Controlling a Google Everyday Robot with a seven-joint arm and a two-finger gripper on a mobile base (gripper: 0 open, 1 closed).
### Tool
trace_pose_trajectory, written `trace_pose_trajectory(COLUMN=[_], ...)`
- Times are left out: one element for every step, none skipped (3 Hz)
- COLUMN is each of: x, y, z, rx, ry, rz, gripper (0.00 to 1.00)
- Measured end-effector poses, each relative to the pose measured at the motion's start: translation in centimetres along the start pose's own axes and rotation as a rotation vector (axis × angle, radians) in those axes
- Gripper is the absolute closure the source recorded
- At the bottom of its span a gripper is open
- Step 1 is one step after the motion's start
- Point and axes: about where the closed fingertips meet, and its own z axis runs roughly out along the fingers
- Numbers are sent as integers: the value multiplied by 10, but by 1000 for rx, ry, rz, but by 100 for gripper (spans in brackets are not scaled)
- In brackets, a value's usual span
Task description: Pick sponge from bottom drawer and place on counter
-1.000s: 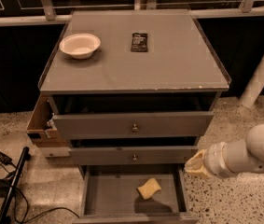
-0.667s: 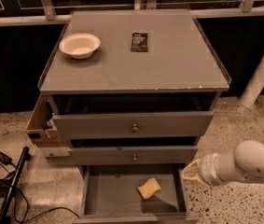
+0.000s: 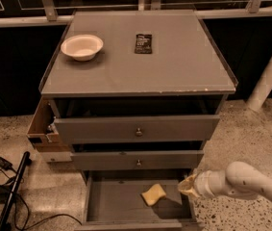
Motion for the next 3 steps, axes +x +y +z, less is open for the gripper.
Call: trace_pose_trajectory(x=[35,35,54], y=[5,5,3], z=[58,58,79], rx=[-43,-43,-16], ry=[-69,-69,-74], rz=[73,73,67], gripper=[100,100,100])
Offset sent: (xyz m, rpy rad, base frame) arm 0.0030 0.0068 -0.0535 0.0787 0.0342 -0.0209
